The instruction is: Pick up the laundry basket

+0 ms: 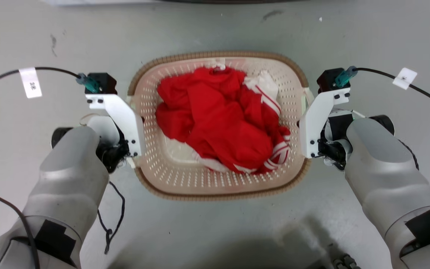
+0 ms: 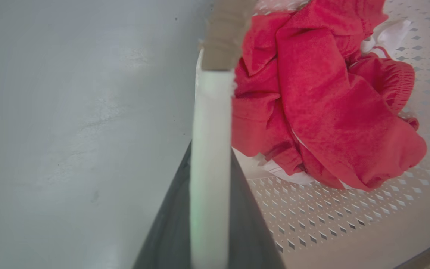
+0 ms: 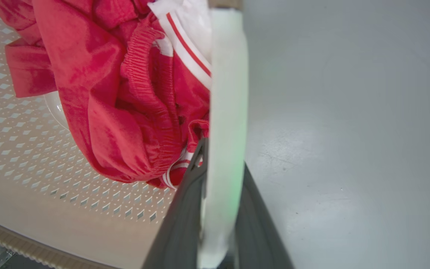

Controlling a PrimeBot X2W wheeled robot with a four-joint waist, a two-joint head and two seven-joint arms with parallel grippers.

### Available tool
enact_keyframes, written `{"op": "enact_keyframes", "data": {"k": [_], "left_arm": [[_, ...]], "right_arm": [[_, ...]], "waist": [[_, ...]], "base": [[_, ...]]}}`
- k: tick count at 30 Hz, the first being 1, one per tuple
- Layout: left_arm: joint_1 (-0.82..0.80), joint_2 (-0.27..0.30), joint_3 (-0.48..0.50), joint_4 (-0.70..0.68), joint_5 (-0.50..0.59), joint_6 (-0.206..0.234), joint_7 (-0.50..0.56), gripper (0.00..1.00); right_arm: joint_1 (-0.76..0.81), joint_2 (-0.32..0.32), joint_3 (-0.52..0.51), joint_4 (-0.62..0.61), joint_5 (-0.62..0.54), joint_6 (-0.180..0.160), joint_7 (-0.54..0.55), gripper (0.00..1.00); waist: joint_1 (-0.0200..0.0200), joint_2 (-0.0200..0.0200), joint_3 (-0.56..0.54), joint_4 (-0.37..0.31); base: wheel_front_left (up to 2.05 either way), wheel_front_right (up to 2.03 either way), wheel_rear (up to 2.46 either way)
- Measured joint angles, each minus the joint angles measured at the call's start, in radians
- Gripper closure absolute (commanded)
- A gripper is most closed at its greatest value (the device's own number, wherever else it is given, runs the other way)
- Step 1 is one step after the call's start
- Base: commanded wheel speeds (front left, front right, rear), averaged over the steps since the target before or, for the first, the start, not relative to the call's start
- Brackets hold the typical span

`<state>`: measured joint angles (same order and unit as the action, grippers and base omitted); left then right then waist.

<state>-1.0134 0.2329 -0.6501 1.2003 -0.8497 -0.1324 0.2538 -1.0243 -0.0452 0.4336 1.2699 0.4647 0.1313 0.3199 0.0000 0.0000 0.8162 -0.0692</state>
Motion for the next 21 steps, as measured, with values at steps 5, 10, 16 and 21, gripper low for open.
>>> {"op": "enact_keyframes", "data": {"k": [5, 10, 16, 21], "left_arm": [[0.031, -0.006, -0.013, 0.005, -0.046, 0.000, 0.074, 1.00], [0.072, -0.007, -0.028, 0.007, -0.081, 0.000, 0.130, 1.00], [0.112, -0.025, -0.044, 0.019, -0.119, 0.001, 0.194, 1.00], [0.150, -0.033, -0.051, 0.034, -0.141, 0.001, 0.229, 1.00]], "right_arm": [[0.020, -0.002, 0.039, -0.007, 0.057, 0.000, 0.110, 1.00], [0.052, -0.006, 0.090, -0.028, 0.107, -0.001, 0.196, 1.00], [0.088, -0.009, 0.128, -0.023, 0.146, -0.002, 0.263, 1.00], [0.120, -0.008, 0.148, -0.011, 0.164, -0.002, 0.296, 1.00]], "waist": [[0.0000, 0.0000, -0.064, 0.002], [0.0000, 0.0000, -0.142, 0.004], [-0.0001, 0.0000, -0.237, 0.011], [-0.0001, 0.0000, -0.323, 0.018]], "base": [[0.00, 0.00, 0.00], [0.00, 0.00, 0.00], [0.00, 0.00, 0.00], [0.00, 0.00, 0.00]]}}
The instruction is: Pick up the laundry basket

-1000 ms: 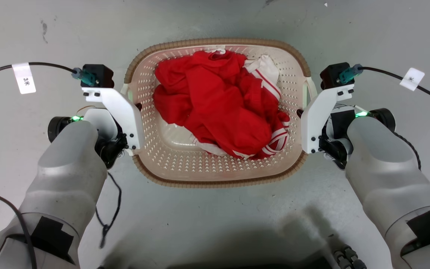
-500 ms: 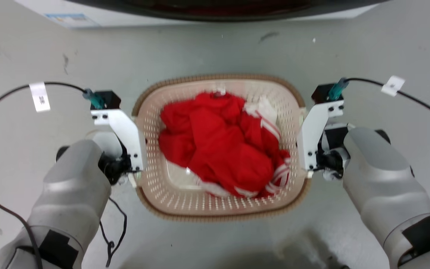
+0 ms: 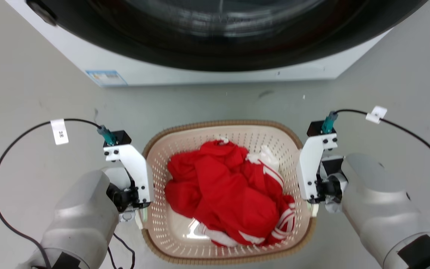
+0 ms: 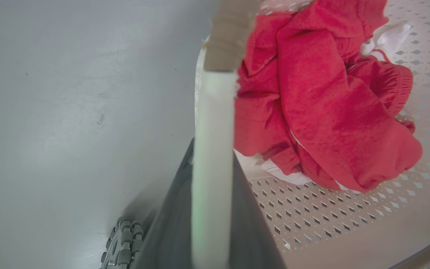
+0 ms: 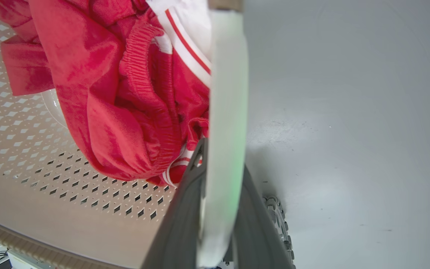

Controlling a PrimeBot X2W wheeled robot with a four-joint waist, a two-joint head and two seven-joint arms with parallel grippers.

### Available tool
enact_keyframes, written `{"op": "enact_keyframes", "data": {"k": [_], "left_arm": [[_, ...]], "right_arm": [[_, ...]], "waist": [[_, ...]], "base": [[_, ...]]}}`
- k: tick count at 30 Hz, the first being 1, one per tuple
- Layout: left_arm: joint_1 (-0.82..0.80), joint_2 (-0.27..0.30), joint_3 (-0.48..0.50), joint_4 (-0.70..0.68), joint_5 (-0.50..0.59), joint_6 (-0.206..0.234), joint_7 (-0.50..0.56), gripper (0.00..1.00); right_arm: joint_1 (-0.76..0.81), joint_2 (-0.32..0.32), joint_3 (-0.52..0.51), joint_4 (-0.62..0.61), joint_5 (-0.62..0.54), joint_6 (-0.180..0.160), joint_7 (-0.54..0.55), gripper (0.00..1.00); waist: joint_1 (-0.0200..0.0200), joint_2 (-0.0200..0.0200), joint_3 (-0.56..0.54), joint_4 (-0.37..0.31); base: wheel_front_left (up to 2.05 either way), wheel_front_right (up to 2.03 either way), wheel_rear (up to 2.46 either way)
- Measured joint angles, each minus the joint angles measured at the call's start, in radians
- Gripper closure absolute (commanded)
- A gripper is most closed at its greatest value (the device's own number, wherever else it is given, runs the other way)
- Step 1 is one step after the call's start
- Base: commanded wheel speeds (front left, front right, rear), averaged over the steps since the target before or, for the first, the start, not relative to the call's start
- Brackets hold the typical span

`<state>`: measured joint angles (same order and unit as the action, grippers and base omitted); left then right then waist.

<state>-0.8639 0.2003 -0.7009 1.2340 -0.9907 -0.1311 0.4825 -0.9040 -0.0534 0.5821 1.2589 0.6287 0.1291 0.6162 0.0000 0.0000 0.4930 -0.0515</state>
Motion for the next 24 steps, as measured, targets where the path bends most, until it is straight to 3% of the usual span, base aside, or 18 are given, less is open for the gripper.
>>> {"op": "enact_keyframes", "data": {"k": [24], "left_arm": [[0.152, -0.016, -0.030, 0.034, -0.079, 0.000, 0.172, 1.00]], "right_arm": [[0.155, -0.002, 0.093, 0.006, 0.155, 0.000, 0.221, 1.00]], "waist": [[-0.0002, 0.0000, -0.370, -0.011]], "base": [[0.00, 0.00, 0.00]]}}
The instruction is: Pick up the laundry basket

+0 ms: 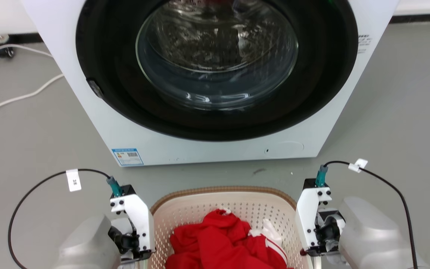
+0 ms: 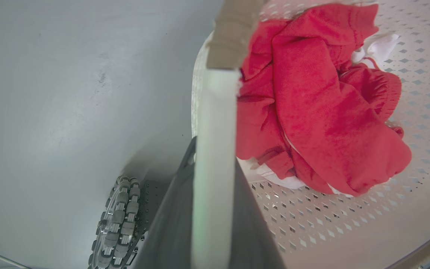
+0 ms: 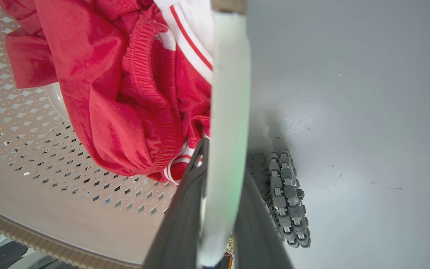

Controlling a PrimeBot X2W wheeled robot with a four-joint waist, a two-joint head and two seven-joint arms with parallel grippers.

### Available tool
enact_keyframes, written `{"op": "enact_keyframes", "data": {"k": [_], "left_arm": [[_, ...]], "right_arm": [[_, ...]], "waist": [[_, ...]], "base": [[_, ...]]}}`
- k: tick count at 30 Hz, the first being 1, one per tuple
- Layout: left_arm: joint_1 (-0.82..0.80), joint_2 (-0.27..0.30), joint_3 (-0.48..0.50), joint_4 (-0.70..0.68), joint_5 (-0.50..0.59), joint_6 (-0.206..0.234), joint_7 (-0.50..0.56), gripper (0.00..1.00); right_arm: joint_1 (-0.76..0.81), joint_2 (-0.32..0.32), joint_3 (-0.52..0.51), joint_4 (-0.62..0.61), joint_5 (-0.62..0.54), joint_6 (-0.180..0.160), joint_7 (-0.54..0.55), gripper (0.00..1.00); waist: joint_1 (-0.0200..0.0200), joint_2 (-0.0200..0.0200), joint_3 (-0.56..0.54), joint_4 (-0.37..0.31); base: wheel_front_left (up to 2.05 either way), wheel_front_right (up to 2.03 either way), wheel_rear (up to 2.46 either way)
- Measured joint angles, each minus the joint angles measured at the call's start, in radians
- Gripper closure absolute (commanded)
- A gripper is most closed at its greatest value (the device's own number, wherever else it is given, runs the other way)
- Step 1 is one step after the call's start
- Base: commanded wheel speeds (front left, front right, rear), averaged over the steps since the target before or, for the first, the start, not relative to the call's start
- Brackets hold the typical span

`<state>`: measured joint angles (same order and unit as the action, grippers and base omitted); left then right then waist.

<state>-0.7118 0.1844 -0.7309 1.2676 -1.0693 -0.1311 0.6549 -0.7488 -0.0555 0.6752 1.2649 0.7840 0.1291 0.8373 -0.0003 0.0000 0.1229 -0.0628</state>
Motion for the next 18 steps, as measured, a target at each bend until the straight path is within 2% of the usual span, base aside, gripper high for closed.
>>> {"op": "enact_keyframes", "data": {"k": [10, 18], "left_arm": [[0.048, -0.012, -0.003, 0.011, -0.019, 0.000, 0.030, 1.00], [0.060, -0.016, -0.005, 0.017, -0.026, 0.000, 0.048, 1.00]], "right_arm": [[0.051, -0.001, 0.028, 0.008, 0.031, 0.000, 0.009, 1.00], [0.056, -0.003, 0.051, 0.012, 0.047, 0.000, 0.016, 1.00]], "waist": [[0.0000, 0.0000, -0.098, 0.013], [0.0001, 0.0000, -0.126, 0.013]], "base": [[0.00, 0.00, 0.00], [0.00, 0.00, 0.00]]}}
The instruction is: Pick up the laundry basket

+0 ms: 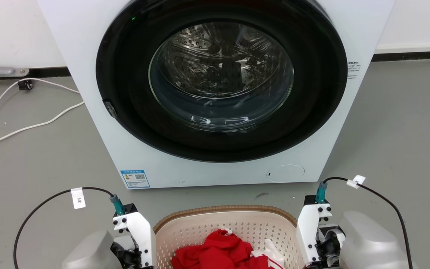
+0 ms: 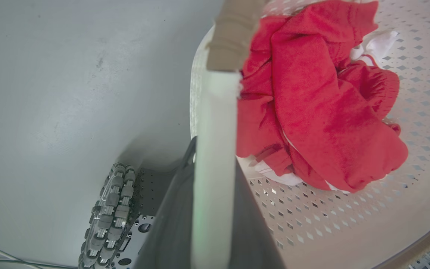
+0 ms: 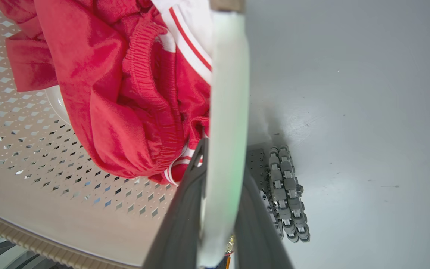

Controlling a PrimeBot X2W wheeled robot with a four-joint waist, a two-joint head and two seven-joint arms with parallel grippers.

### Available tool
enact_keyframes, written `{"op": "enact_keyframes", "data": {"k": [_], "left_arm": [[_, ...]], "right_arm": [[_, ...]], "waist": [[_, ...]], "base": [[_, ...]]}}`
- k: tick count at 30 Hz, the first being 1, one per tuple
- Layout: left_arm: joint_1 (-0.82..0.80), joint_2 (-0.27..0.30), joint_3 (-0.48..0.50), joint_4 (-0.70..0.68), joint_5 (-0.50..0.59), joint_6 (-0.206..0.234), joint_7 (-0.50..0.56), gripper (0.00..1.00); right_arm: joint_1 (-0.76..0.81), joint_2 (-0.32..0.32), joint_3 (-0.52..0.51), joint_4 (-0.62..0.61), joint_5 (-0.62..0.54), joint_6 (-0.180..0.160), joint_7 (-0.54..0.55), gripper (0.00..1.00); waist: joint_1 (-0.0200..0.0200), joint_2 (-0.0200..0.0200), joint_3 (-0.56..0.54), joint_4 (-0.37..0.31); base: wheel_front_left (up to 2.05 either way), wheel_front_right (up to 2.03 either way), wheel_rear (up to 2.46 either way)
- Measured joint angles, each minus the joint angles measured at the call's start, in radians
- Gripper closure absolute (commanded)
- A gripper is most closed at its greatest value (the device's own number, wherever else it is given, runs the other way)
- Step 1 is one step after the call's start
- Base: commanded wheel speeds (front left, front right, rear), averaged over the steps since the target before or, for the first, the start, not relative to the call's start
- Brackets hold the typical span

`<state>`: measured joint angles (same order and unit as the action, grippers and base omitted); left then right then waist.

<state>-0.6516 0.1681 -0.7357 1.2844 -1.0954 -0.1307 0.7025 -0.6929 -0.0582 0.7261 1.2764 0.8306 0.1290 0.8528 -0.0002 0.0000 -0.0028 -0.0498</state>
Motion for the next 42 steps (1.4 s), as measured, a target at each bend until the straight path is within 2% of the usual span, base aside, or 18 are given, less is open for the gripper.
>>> {"op": "enact_keyframes", "data": {"k": [42], "left_arm": [[0.005, -0.004, -0.022, 0.004, -0.011, 0.000, -0.055, 1.00]], "right_arm": [[-0.009, 0.000, 0.057, 0.015, 0.039, 0.000, -0.064, 1.00]], "waist": [[0.0002, 0.0000, -0.010, -0.003]], "base": [[0.00, 0.00, 0.00]]}}
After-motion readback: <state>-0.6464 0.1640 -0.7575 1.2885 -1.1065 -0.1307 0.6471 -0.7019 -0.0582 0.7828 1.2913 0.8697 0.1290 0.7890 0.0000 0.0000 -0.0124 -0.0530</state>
